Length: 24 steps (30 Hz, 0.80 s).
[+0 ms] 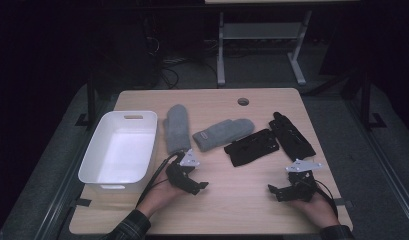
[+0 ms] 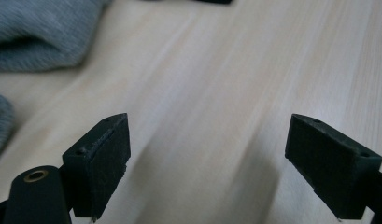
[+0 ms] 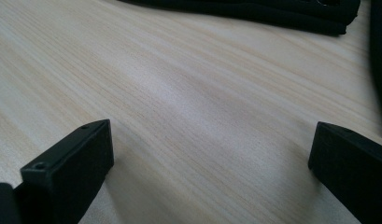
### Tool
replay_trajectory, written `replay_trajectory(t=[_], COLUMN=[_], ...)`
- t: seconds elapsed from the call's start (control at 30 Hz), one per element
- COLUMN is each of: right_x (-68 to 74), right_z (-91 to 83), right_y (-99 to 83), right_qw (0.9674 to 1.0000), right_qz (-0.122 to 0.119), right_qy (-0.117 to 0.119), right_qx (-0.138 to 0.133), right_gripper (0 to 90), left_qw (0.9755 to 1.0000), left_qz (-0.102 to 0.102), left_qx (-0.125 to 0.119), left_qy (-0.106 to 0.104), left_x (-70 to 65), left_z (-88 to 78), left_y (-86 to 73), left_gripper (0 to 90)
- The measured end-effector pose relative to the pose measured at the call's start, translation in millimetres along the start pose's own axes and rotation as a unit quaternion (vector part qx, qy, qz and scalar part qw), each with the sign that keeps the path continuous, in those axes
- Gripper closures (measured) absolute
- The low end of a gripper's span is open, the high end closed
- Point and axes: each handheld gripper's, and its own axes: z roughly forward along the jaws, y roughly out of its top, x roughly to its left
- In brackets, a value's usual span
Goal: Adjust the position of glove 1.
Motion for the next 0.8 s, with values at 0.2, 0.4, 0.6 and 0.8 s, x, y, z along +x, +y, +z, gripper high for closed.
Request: replay_trajectory(t=[0.2, 0.4, 0.6, 0.8], right_x=[0.0, 0.0, 0.0, 0.0], right_z=[0.0, 0.0, 0.0, 0.0], right_y=[0.0, 0.0, 0.0, 0.0], right_qw=[1.0000, 1.0000, 1.0000, 1.0000], right_qz=[0.000, 0.000, 0.000, -0.001], right_qy=[0.000, 0.000, 0.000, 0.001], right_qx=[0.000, 0.000, 0.000, 0.000], right_gripper=[0.0, 0.0, 0.0, 0.0], left_qw=[0.9999, 0.9999, 0.9997, 0.9995], left_qz=[-0.007, 0.001, -0.006, -0.004], left_qx=[-0.012, -0.013, -0.022, -0.026], left_qy=[0.003, 0.009, 0.011, 0.018], left_x=[9.6, 16.3, 25.7, 36.9], left_z=[-4.0, -3.0, -0.9, 2.5], left_y=[17.9, 32.8, 47.7, 66.1], left_gripper=[13.5, 13.8, 14.0, 15.6])
